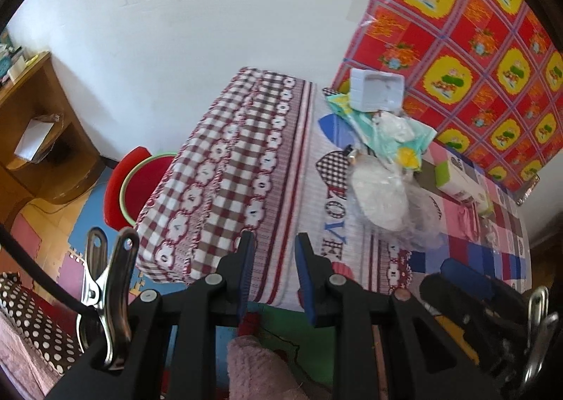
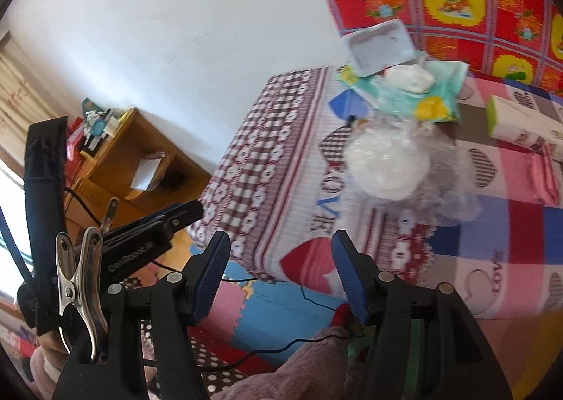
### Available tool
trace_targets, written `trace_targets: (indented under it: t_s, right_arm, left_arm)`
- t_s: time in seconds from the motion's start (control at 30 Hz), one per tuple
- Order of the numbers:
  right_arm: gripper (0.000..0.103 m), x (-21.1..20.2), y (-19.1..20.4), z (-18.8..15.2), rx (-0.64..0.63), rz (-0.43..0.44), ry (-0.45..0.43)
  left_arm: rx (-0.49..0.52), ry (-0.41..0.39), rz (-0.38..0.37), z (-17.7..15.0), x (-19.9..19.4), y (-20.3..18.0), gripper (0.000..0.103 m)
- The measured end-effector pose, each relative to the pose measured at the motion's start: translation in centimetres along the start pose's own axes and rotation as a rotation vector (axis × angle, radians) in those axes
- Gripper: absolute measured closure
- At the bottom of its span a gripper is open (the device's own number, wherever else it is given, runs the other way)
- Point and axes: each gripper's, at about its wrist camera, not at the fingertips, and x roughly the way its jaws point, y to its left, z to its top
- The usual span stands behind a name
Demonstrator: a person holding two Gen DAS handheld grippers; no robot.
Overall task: Collect trash
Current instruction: 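Move both grippers back toward the trash pile on the bed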
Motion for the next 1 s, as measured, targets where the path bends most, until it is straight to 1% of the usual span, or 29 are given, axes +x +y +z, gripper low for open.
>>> trace_targets:
  t_s: [0.2,0.4,0.53,0.77,1.0]
  right_arm:
    - [0.042,-0.3,-2.7,0.8,0.035,-0.042,-0.01]
    - [0.042,0.1,-5.1,1.7,0.09,-0.087,-0.009]
    - [0.042,0.6,-6.4,2.4,0.115,-0.118,-0.006]
    - [0.042,1.8,-8.2,3.6,0.158,-0.177,-0.013]
    - [0.042,2.5,-9.7,4.7,0.213,-0.194,-0.021]
  left_arm:
    - [0.034,0.013,-0.032,0.7,0.7,-1.8,0.079]
    - [0.071,0.04,-0.071,2.0,2.7,-3.5,0.079]
    - [0.113,0.065,-0.091,3.2,4.3,-4.4,0.079]
    - [0.157,0.099,-0.126,5.3,7.0,-5.2,0.079]
    - [0.202,0.137,-0.145,6.5,9.0,-6.2,0.079]
